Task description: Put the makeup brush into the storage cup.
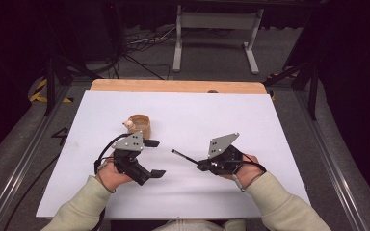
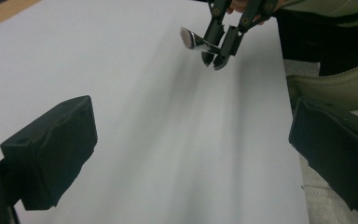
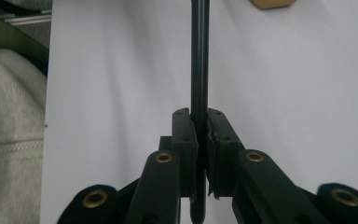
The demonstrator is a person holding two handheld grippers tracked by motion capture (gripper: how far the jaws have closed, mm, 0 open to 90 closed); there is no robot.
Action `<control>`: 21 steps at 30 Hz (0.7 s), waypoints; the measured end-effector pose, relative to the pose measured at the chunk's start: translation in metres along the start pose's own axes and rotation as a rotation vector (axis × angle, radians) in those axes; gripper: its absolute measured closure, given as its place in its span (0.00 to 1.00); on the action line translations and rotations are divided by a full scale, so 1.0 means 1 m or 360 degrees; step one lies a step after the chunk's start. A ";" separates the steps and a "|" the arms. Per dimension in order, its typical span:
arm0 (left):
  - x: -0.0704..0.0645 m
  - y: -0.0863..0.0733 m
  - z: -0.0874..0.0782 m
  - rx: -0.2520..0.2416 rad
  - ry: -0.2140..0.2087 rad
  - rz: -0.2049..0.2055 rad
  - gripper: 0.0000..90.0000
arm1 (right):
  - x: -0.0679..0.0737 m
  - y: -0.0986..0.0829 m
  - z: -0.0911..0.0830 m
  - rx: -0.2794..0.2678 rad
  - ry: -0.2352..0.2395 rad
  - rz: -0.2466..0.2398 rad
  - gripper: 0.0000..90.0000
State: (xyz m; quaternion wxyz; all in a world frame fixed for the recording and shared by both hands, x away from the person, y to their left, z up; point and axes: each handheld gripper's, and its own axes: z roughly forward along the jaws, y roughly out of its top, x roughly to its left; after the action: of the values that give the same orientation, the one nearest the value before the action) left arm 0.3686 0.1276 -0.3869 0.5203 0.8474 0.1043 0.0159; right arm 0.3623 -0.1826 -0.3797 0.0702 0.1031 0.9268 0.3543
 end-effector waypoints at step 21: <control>0.003 -0.006 -0.004 -0.0200 0.0024 -0.0014 0.03 | 0.000 -0.006 -0.002 -0.0611 -0.0154 0.0060 0.93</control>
State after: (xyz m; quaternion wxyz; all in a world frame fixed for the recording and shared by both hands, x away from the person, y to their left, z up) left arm 0.3702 0.1347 -0.3907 0.5718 0.8125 0.1108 0.0265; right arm 0.3610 -0.1880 -0.3825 0.1263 0.1219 0.8357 0.5204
